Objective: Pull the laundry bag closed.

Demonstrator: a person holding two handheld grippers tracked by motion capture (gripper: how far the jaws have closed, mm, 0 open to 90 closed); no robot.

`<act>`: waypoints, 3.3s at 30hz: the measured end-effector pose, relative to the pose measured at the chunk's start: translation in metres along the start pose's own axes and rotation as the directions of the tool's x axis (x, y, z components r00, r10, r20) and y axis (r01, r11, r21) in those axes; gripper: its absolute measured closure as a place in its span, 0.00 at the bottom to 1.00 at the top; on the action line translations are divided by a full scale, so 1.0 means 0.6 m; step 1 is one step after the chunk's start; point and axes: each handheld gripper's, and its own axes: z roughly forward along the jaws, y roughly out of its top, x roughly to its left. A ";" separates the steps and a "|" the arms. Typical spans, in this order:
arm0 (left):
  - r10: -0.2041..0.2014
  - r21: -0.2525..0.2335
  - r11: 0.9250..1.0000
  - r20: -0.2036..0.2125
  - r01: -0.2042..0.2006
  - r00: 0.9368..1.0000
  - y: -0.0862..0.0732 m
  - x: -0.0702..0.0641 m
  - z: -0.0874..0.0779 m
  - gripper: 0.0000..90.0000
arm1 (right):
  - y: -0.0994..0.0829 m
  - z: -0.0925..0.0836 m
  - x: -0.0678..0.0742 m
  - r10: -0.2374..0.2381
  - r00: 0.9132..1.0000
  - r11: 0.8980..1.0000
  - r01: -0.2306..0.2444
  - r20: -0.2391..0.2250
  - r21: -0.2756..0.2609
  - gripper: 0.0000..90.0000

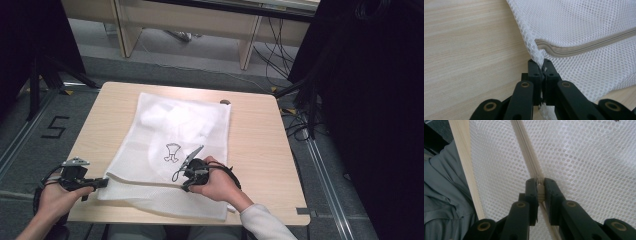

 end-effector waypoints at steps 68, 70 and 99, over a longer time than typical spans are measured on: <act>0.003 0.006 1.000 -0.009 -0.003 1.000 0.000 -0.001 0.001 0.96 | -0.051 -0.031 -0.015 0.048 0.999 0.999 -0.048 0.019 -0.002 0.92; 0.004 0.007 1.000 -0.011 -0.004 1.000 0.000 -0.001 0.001 0.96 | -0.053 -0.032 -0.015 0.049 0.999 0.999 -0.049 0.015 0.000 0.92; 0.007 0.004 1.000 -0.011 -0.007 1.000 0.000 0.000 0.002 0.96 | -0.088 -0.047 -0.029 0.097 0.995 0.995 -0.097 0.022 0.002 0.92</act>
